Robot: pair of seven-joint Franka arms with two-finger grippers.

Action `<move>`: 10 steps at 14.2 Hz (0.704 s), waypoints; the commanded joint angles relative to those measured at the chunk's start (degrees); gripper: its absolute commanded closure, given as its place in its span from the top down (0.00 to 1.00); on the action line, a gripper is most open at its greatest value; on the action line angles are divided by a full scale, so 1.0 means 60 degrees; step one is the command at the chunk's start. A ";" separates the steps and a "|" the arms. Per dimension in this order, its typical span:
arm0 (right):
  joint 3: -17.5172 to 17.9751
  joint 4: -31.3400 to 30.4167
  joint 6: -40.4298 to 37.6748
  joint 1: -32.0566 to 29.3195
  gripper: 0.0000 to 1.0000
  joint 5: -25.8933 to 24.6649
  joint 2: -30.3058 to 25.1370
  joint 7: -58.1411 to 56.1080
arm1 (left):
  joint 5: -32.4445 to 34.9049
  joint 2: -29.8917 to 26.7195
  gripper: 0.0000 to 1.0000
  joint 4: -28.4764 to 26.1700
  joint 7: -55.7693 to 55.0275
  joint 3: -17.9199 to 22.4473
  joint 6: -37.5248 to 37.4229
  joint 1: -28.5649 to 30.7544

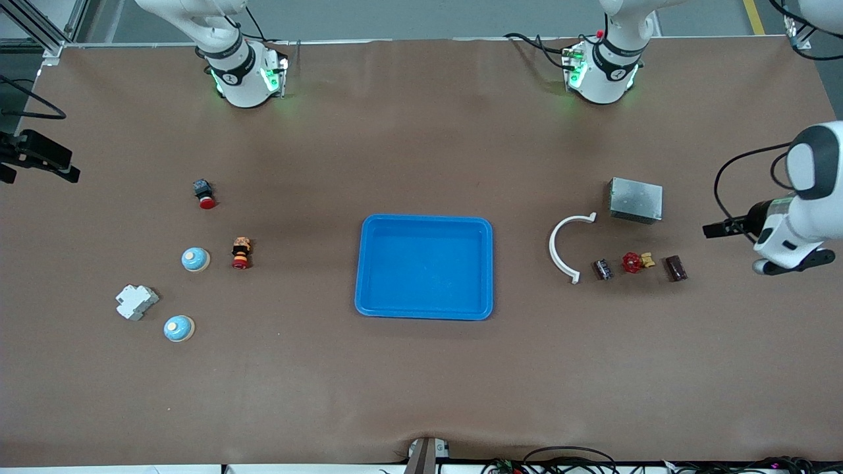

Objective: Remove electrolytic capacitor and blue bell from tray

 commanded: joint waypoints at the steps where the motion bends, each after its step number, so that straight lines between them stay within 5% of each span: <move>1: 0.0003 -0.0165 -0.0152 0.0005 1.00 -0.0043 -0.0269 0.0142 | -0.0499 -0.1343 1.00 -0.0323 0.0375 -0.0119 -0.0901 0.0209; 6: -0.0041 -0.0458 -0.0211 -0.0039 1.00 -0.0043 -0.0563 0.0156 | -0.1129 -0.3057 1.00 -0.0235 0.0375 -0.0119 -0.2118 0.0151; 10: -0.0056 -0.0503 -0.0197 -0.0068 1.00 -0.0043 -0.0548 0.0156 | -0.1247 -0.3456 1.00 0.0275 0.0229 -0.0484 -0.2747 0.0121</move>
